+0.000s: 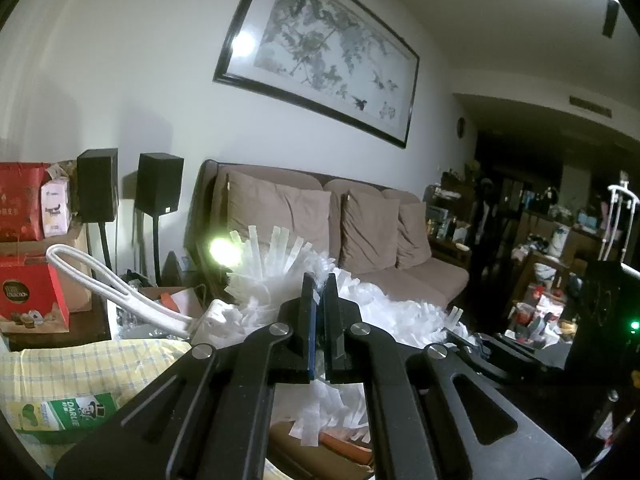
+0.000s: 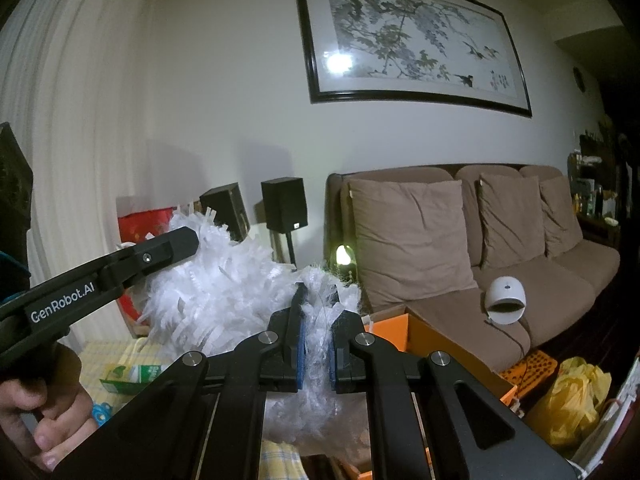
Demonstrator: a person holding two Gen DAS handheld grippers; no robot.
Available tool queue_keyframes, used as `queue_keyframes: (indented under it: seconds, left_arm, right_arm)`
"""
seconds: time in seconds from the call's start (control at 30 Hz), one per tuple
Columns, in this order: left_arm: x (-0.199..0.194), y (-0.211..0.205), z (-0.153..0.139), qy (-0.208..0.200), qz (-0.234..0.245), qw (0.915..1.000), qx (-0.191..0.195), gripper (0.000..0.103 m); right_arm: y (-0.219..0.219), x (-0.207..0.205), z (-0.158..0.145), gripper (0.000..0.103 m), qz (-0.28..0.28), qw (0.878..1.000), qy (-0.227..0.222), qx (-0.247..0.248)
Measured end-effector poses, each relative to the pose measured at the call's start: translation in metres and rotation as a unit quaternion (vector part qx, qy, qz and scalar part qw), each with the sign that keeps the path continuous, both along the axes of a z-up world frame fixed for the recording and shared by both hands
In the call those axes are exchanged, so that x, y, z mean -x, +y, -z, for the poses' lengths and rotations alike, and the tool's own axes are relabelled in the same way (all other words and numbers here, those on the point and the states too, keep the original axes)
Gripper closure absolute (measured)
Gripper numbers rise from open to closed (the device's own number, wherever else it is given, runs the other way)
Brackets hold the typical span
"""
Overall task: Organize objects
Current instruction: 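Hold the duster with both grippers and move it above the orange-lined box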
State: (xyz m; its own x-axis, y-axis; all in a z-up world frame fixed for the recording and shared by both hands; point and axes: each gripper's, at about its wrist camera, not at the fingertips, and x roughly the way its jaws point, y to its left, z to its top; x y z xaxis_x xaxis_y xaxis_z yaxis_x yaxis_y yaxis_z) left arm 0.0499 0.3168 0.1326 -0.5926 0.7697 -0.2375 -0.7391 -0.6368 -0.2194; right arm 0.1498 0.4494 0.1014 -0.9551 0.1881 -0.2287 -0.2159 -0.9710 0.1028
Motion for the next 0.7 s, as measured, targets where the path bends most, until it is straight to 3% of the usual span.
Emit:
queue_keyframes:
  seconds: [0.7]
  left_arm:
    - [-0.009, 0.005, -0.012, 0.029, 0.0, 0.9996, -0.001, 0.101]
  right_arm:
    - [0.004, 0.003, 0.001, 0.096, 0.007, 1.0, -0.009, 0.006]
